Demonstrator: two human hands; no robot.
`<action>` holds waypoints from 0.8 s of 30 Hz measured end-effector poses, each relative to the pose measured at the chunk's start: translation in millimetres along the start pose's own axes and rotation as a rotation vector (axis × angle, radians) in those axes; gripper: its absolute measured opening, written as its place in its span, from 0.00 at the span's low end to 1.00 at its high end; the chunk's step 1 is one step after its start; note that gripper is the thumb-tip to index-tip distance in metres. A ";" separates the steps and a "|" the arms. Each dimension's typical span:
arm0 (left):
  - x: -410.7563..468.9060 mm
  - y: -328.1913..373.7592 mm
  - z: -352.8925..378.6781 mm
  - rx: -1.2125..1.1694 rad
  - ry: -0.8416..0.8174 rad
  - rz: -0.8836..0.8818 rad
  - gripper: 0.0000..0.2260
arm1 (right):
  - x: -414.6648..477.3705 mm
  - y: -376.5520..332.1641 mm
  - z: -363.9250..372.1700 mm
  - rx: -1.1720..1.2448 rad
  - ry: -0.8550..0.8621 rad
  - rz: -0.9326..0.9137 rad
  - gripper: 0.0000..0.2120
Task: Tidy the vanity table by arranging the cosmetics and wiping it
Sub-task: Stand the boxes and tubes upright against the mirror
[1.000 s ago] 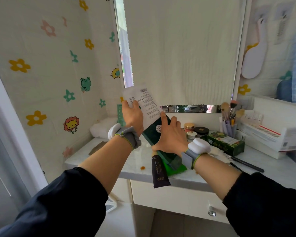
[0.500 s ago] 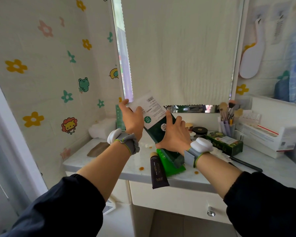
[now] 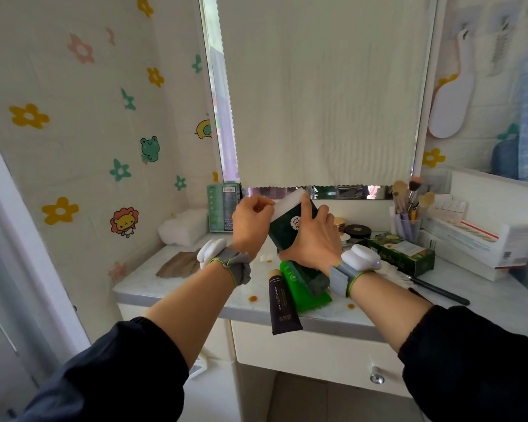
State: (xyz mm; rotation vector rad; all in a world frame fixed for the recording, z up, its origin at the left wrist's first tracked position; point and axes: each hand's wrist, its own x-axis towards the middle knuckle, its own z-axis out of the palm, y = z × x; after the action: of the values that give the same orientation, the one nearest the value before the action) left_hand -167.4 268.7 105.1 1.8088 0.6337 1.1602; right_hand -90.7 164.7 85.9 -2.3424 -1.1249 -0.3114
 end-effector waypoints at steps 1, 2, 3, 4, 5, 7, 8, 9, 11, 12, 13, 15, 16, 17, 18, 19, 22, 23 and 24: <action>-0.3 -0.9 1.6 0.035 -0.012 0.010 0.07 | 0.1 0.0 0.1 0.004 0.008 0.001 0.65; -0.8 -1.8 2.7 0.071 -0.026 0.027 0.06 | -0.2 0.0 0.5 0.009 0.017 0.002 0.65; -1.1 -2.4 3.3 0.107 -0.041 0.047 0.06 | -0.5 -0.2 0.9 0.011 0.030 0.005 0.65; -1.7 -2.6 3.3 0.137 -0.056 0.071 0.06 | -0.9 -0.4 1.5 0.010 0.045 0.011 0.65; -1.9 -2.7 3.0 0.161 -0.069 0.090 0.06 | -1.6 -0.6 2.3 0.008 0.063 0.019 0.66; -2.9 -2.4 1.5 0.173 -0.085 0.105 0.07 | -2.8 -1.9 3.7 0.012 0.100 0.037 0.65; -4.0 -2.5 1.2 0.145 -0.084 0.100 0.08 | -3.0 -2.6 3.8 0.019 0.120 0.043 0.64; -5.4 -2.1 0.6 0.088 -0.074 0.087 0.08 | -2.6 -3.9 3.5 0.029 0.138 0.045 0.63; -9.3 -2.0 -1.1 -0.056 -0.039 0.047 0.08 | -0.9 -7.2 1.2 0.052 0.171 0.047 0.62; -10.4 -2.1 -2.7 -0.104 -0.018 0.042 0.07 | 0.6 -9.3 -0.2 0.065 0.185 0.046 0.61; -12.0 -2.0 -5.6 -0.129 -0.005 0.046 0.07 | 1.5 -12.5 -1.2 0.075 0.203 0.043 0.61; -12.8 1.0 -11.2 -0.144 -0.013 0.061 0.11 | 3.4 -18.3 -2.5 0.094 0.249 0.037 0.60; -11.9 2.2 -15.2 -0.144 -0.023 0.065 0.12 | 4.2 -23.0 -1.6 0.106 0.266 0.036 0.60; -10.2 2.7 -19.3 -0.140 -0.031 0.068 0.14 | 4.8 -28.0 0.0 0.118 0.280 0.034 0.60; -8.0 2.2 -23.6 -0.136 -0.036 0.071 0.14 | 5.2 -33.3 1.6 0.131 0.290 0.034 0.60; -6.1 1.4 -28.8 -0.129 -0.035 0.074 0.15 | 5.6 -39.1 4.5 0.147 0.298 0.034 0.59; -2.5 -4.9 -45.0 -0.078 -0.008 0.103 0.15 | 6.8 -55.1 14.9 0.197 0.261 0.003 0.58; -1.6 -7.3 -50.9 -0.062 0.005 0.109 0.14 | 8.0 -59.9 19.2 0.215 0.232 -0.012 0.58; -0.1 -10.5 -56.7 -0.050 0.017 0.110 0.14 | 9.2 -64.2 23.4 0.239 0.200 -0.024 0.59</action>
State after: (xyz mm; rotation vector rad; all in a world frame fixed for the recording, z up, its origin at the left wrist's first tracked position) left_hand -218.0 296.2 106.5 1.8117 0.5152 1.2549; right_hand -135.2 216.9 92.8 -2.0416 -1.0332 -0.3878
